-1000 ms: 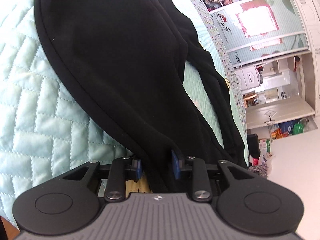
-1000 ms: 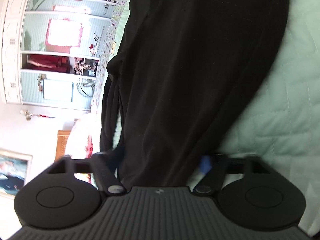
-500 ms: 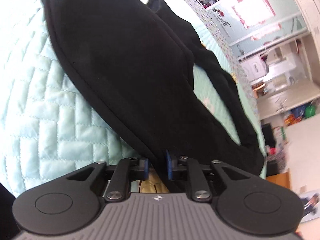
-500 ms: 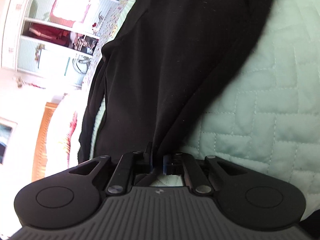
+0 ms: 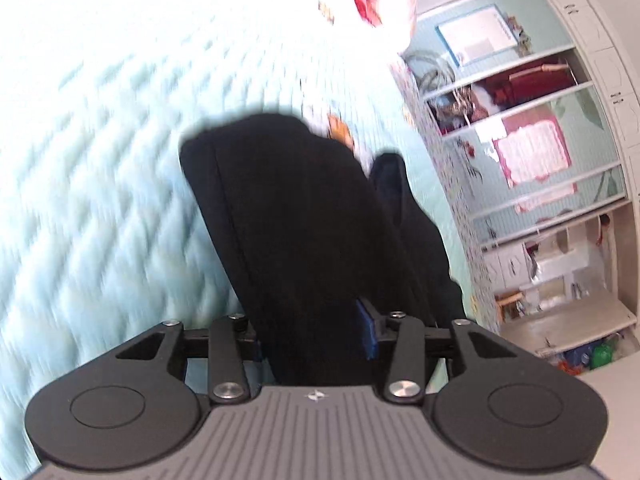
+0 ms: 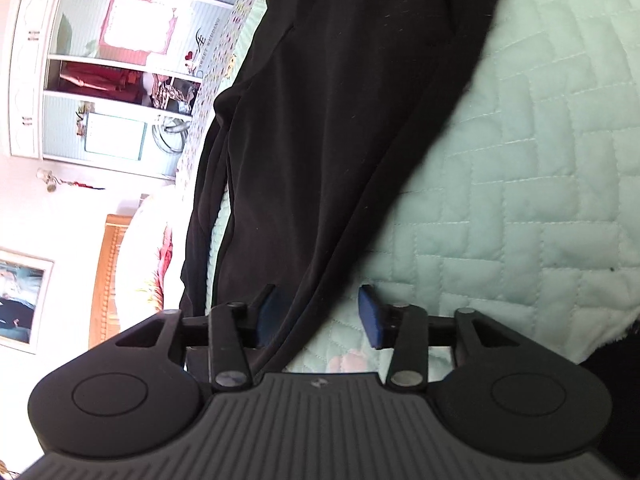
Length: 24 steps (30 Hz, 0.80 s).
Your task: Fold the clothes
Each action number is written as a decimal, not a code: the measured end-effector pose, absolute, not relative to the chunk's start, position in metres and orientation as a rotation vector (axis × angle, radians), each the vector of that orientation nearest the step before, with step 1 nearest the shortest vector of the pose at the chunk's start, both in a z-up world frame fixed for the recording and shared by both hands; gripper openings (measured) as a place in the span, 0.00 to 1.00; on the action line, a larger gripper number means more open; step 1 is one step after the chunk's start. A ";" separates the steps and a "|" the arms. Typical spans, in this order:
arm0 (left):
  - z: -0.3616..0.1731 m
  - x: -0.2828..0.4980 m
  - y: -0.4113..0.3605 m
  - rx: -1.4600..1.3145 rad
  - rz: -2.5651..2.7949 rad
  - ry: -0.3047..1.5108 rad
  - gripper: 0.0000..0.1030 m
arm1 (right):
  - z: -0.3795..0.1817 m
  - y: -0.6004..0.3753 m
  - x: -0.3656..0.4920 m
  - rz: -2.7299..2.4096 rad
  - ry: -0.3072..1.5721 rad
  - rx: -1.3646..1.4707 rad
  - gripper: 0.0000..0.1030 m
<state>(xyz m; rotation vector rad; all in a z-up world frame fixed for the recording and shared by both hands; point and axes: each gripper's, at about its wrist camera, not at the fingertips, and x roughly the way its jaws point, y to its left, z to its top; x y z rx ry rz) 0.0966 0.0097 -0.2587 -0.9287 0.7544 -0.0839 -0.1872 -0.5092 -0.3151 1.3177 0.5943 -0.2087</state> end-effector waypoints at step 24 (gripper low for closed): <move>-0.170 0.023 0.049 -0.631 0.521 0.543 0.73 | -0.279 -0.512 -0.181 -0.262 0.667 1.204 0.59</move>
